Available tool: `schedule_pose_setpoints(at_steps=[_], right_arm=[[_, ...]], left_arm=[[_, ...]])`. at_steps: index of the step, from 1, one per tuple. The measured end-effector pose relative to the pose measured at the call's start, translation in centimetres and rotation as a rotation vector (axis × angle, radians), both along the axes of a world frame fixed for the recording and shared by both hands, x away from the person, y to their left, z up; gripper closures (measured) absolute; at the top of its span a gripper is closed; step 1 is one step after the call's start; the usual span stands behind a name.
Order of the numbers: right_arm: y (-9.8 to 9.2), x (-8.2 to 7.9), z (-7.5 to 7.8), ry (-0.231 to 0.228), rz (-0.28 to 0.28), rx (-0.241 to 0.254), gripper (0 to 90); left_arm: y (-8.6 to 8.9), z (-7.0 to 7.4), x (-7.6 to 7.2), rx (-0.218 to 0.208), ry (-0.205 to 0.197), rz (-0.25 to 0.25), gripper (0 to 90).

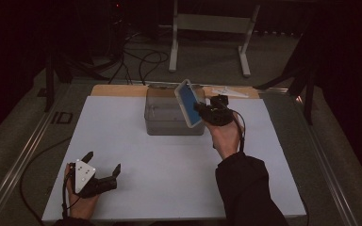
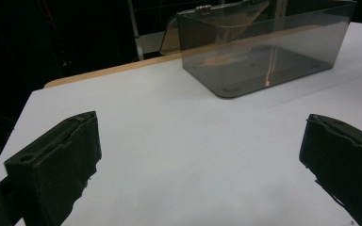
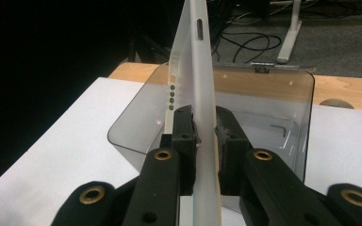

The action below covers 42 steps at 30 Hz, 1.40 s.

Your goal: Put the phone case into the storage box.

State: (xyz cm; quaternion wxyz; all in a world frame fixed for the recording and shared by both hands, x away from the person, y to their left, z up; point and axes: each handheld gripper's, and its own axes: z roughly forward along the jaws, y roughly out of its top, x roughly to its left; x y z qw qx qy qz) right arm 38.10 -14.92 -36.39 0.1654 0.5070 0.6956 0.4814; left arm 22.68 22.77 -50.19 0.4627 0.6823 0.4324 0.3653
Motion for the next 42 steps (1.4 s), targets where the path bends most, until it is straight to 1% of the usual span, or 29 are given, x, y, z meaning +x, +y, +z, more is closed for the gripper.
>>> schedule_pose_setpoints(at_steps=[8,19,23,28,33,35,42], right_arm=[[-0.1,0.7,0.0,0.003,-0.017,-0.003,81.3],[-0.1,1.5,-0.4,0.005,-0.039,-0.001,81.3],[0.0,1.9,-0.7,-0.001,-0.06,-0.027,81.3],[0.2,2.3,-1.2,-0.001,-0.067,-0.043,81.3],[0.2,2.8,-1.6,0.008,-0.087,-0.052,81.3],[0.1,3.0,-1.7,0.003,-0.089,-0.058,81.3],[0.1,3.6,-2.2,0.009,-0.116,-0.067,81.3]], left_arm=[[0.0,0.0,0.0,0.0,0.001,0.0,0.3],[0.0,0.0,0.0,0.003,0.0,0.0,0.3],[0.0,0.0,0.0,0.003,-0.001,0.0,0.3],[0.0,0.0,0.0,0.003,-0.001,0.0,0.3],[0.0,0.0,0.0,0.003,-0.002,0.001,0.3],[0.0,0.0,0.0,0.004,-0.002,0.001,0.3],[-0.1,0.0,0.0,0.005,-0.002,0.0,0.4]])
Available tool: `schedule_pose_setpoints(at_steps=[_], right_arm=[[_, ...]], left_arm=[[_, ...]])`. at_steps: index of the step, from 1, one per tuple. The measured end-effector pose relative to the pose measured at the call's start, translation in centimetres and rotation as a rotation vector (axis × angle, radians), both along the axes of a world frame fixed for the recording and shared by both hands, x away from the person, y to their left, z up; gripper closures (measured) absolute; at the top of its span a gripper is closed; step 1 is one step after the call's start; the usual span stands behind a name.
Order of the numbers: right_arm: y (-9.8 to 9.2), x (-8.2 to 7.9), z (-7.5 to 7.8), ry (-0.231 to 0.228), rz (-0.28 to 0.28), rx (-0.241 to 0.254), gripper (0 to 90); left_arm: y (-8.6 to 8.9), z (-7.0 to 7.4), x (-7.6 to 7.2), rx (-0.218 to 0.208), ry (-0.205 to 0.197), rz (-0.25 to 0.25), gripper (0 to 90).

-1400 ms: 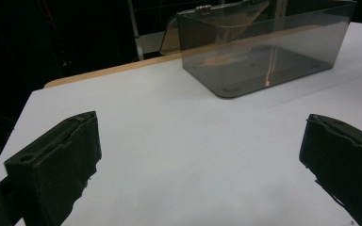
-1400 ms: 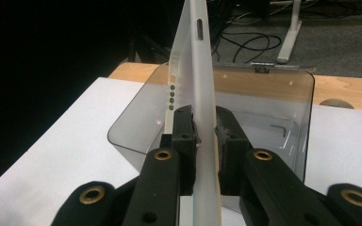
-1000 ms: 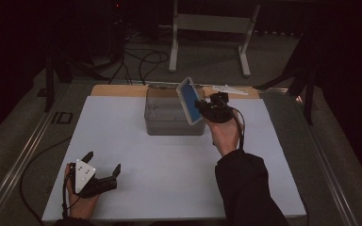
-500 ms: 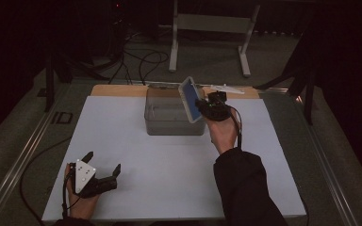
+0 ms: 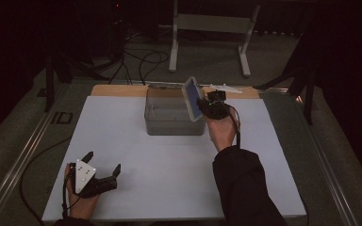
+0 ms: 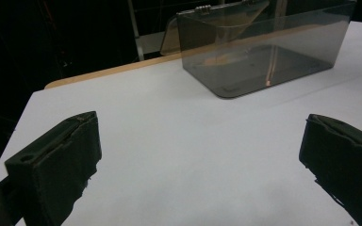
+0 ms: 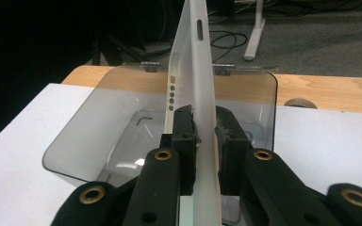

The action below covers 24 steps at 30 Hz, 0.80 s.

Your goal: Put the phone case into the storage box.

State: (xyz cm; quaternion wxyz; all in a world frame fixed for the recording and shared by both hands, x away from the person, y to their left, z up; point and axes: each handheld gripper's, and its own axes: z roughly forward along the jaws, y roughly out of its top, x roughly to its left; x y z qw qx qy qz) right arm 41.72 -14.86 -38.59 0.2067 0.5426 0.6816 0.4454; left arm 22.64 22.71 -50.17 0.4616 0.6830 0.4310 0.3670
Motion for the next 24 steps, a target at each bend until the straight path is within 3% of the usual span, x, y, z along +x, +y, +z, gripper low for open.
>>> schedule_pose_setpoints(at_steps=[24], right_arm=[[0.0,1.6,-0.8,-0.013,-0.064,-0.047,81.3]], left_arm=[[0.0,0.0,0.0,0.0,0.001,0.0,0.5]])
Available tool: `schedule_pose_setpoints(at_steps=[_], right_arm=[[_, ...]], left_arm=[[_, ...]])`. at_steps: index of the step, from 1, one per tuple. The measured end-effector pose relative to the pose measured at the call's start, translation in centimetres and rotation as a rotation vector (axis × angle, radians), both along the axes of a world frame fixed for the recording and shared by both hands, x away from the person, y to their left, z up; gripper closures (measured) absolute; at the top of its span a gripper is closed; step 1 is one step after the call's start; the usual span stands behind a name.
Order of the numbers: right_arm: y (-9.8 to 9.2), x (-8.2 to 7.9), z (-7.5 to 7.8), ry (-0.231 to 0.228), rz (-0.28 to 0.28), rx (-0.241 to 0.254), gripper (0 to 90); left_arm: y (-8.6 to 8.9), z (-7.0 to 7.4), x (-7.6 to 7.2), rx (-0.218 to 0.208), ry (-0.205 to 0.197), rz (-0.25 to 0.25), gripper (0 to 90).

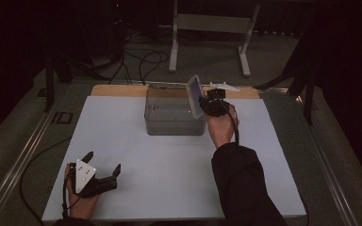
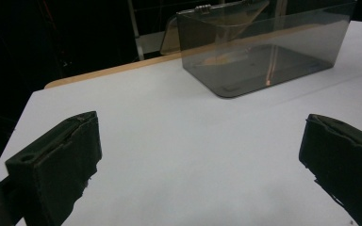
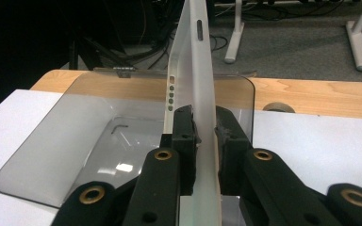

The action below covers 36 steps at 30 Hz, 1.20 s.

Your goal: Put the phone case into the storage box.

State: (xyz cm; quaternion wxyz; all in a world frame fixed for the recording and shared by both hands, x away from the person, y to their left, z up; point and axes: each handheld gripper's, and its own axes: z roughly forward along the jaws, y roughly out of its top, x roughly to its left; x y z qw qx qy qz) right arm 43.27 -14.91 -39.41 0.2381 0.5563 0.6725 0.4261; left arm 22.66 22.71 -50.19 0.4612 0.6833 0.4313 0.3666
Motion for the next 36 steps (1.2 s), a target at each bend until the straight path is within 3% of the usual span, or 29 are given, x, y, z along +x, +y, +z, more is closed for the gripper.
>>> schedule_pose_setpoints(at_steps=[36], right_arm=[[0.5,1.7,-2.0,0.045,-0.059,-0.072,81.2]], left_arm=[[0.1,0.1,-0.1,-0.007,-0.006,0.002,0.6]])
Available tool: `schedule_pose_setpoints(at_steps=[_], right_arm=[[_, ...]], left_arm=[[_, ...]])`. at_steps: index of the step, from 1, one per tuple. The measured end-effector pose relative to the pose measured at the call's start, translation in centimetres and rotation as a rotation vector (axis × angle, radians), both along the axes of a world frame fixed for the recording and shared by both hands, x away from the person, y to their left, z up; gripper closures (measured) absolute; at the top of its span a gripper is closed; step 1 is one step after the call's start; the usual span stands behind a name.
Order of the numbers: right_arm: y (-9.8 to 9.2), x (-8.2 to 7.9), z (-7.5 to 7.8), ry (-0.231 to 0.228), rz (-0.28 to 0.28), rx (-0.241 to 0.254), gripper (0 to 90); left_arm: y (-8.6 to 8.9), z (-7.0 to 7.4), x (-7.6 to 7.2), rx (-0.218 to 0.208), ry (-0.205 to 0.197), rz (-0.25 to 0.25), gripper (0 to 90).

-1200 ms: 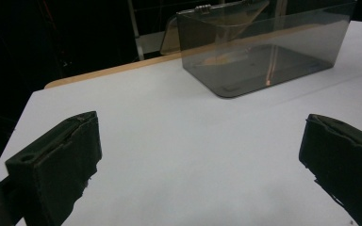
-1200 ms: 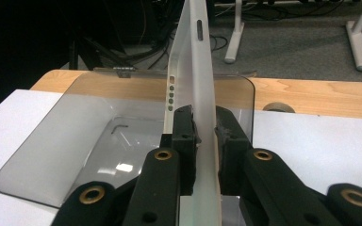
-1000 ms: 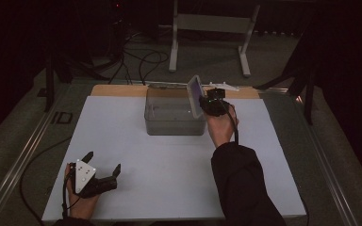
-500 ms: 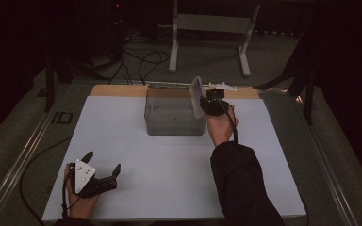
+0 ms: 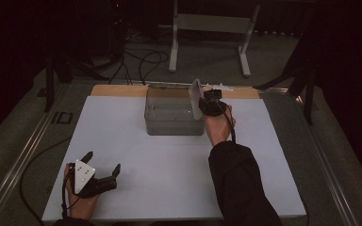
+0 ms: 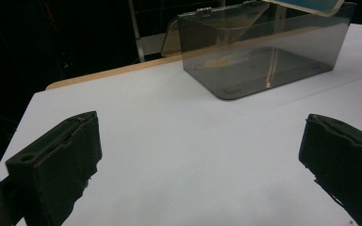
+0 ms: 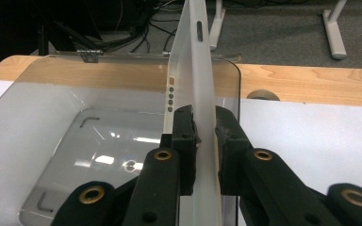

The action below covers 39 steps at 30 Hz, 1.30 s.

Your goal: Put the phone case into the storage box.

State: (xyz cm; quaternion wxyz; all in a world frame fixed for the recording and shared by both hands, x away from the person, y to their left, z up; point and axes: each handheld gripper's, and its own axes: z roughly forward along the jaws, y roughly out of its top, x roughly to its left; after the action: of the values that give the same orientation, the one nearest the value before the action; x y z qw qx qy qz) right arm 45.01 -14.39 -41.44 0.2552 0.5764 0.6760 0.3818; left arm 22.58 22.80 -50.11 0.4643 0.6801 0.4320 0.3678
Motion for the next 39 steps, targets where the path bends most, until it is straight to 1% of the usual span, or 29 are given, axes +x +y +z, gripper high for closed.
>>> schedule_pose_setpoints(at_steps=[12,15,20,31,36,39], right_arm=[[0.1,0.5,-0.7,0.025,-0.014,-0.015,81.2],[0.3,0.6,-0.9,0.032,-0.015,-0.027,81.2],[0.2,0.8,-1.2,0.041,-0.022,-0.034,81.2],[0.5,1.0,-1.6,0.057,-0.017,-0.046,81.2],[0.6,1.2,-1.9,0.076,-0.016,-0.051,81.2],[0.6,1.3,-2.1,0.088,-0.014,-0.062,81.1]], left_arm=[[0.0,0.0,0.0,0.001,-0.001,0.001,0.6],[0.0,0.0,0.0,-0.001,-0.002,0.001,0.6],[0.0,0.0,0.0,-0.001,-0.001,0.0,0.6],[0.0,0.0,0.0,0.005,0.0,-0.003,0.6],[0.0,0.0,0.0,0.005,0.0,-0.004,0.6],[0.0,0.0,0.0,0.004,-0.001,-0.002,0.6]])
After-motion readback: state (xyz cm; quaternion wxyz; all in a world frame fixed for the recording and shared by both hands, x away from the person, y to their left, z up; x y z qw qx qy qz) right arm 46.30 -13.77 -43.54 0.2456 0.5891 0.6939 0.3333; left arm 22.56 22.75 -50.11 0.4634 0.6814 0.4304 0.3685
